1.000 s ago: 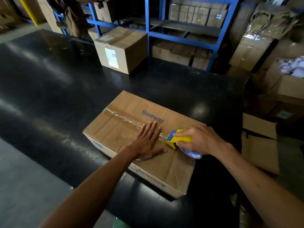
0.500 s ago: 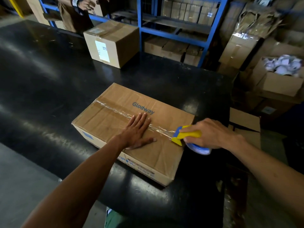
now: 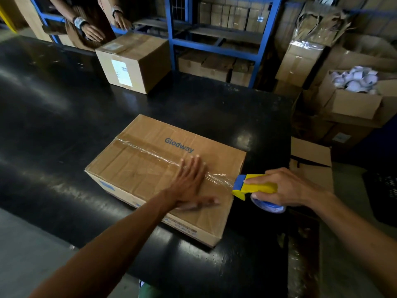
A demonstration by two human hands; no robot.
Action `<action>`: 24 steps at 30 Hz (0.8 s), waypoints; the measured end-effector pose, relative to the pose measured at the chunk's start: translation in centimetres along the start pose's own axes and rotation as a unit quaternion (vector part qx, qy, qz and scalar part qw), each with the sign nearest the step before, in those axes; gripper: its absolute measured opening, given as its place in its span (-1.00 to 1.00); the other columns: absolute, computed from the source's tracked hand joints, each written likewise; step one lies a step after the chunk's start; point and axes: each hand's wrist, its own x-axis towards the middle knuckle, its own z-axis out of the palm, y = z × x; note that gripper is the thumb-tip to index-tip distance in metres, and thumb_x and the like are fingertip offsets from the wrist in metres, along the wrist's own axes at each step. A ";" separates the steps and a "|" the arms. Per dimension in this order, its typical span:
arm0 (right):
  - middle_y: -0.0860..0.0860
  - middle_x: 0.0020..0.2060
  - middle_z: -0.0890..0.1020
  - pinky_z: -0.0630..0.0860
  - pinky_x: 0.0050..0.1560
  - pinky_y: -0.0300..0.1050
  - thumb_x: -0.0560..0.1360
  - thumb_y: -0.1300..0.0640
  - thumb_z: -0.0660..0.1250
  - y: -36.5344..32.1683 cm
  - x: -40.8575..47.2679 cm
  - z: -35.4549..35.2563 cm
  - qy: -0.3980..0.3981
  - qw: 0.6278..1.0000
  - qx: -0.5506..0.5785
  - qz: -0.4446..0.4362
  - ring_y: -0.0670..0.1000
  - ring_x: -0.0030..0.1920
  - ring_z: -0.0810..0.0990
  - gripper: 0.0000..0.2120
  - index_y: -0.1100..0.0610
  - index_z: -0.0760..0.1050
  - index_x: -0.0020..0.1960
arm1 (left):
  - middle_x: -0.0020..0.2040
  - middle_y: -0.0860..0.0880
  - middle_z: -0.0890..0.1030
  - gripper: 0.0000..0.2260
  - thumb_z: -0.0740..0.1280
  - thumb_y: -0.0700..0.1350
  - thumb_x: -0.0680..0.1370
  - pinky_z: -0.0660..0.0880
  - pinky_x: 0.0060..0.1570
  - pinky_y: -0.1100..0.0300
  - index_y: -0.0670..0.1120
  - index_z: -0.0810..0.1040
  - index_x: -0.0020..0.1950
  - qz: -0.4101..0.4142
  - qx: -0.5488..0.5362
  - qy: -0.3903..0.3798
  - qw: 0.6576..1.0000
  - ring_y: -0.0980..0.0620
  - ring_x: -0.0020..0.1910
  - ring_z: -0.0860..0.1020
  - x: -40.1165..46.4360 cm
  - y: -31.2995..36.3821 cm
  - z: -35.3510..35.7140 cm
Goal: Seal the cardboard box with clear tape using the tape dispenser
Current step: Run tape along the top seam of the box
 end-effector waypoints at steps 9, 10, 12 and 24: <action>-0.14 -0.04 0.46 0.42 -0.12 -0.15 0.40 -0.48 0.16 2.6 -3.1 -0.6 -0.039 0.998 0.046 0.002 -0.13 -0.11 0.46 -0.49 -0.53 0.26 0.34 | 0.61 -0.22 -0.25 0.10 0.03 0.56 0.36 -0.23 0.47 -0.35 -0.17 -0.19 0.62 0.020 0.045 0.006 0.999 -0.18 0.59 -0.29 1.9 5.0 2.2; -0.13 -0.01 0.47 0.44 -0.09 -0.11 0.35 -0.57 0.07 3.0 -3.7 -0.6 -0.038 0.999 0.039 0.003 -0.10 -0.07 0.47 -0.44 -0.55 0.23 0.34 | 0.61 -0.22 -0.26 0.10 0.02 0.56 0.36 -0.23 0.46 -0.36 -0.17 -0.19 0.62 0.020 0.043 0.003 0.999 -0.18 0.58 -0.29 1.9 5.1 2.2; -0.06 0.00 0.50 0.50 -0.10 -0.07 0.34 -0.59 0.03 3.1 -3.8 0.0 -0.018 1.000 0.004 -0.009 -0.04 -0.08 0.51 -0.44 -0.56 0.24 0.32 | 0.61 -0.22 -0.27 0.11 -0.01 0.56 0.34 -0.24 0.46 -0.36 -0.18 -0.20 0.62 0.020 0.040 -0.003 0.999 -0.18 0.58 -0.31 2.0 5.3 2.1; 0.02 0.05 0.51 0.39 -0.12 -0.08 0.48 -0.28 0.15 -2.8 0.1 3.4 -0.035 0.978 -0.202 -0.038 0.08 -0.04 0.57 -0.54 -0.36 0.29 0.39 | 0.62 -0.21 -0.23 0.07 0.06 0.55 0.41 -0.25 0.47 -0.35 -0.17 -0.16 0.62 0.016 0.012 0.013 1.000 -0.15 0.59 -0.27 2.2 5.1 2.1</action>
